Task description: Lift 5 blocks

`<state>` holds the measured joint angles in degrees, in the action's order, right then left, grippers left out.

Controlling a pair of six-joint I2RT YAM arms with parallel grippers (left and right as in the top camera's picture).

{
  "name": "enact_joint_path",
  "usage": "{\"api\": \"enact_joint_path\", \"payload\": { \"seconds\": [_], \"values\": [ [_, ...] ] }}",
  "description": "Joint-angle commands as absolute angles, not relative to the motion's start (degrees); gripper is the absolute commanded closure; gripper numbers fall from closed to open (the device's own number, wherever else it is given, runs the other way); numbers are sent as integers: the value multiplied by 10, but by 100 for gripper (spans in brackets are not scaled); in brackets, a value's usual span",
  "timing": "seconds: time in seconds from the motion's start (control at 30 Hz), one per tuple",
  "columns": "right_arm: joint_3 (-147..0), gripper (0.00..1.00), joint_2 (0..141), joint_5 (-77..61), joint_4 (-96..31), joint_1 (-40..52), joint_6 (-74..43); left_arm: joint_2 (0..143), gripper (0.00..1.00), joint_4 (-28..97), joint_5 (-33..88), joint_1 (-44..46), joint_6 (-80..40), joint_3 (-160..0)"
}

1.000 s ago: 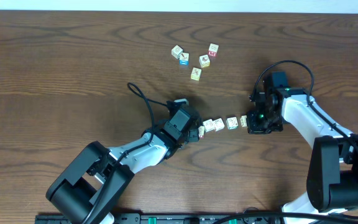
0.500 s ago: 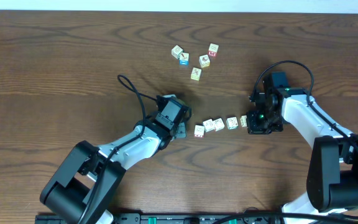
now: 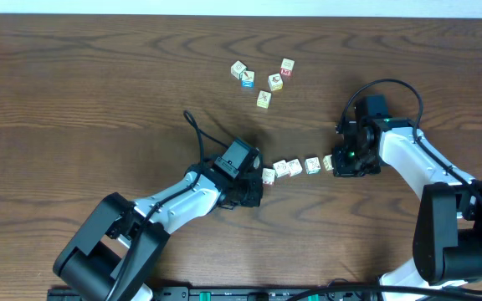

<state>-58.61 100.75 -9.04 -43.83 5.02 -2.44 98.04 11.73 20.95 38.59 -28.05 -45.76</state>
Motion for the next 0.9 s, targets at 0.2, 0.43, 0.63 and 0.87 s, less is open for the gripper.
{"api": "enact_joint_path", "payload": {
  "seconds": [0.2,0.43,0.63,0.87],
  "values": [
    [-584,99,1004,-18,-498,50,-43,1022,92,121,220,394,-293,-421],
    [-583,96,1004,60,-455,44,-89,1022,92,97,218,394,-308,-421],
    [-583,95,1005,26,-400,34,-41,1022,92,62,216,394,-323,-421],
    [-583,98,1032,-92,-374,34,10,1022,92,53,209,394,-333,-421]
  ]
}}
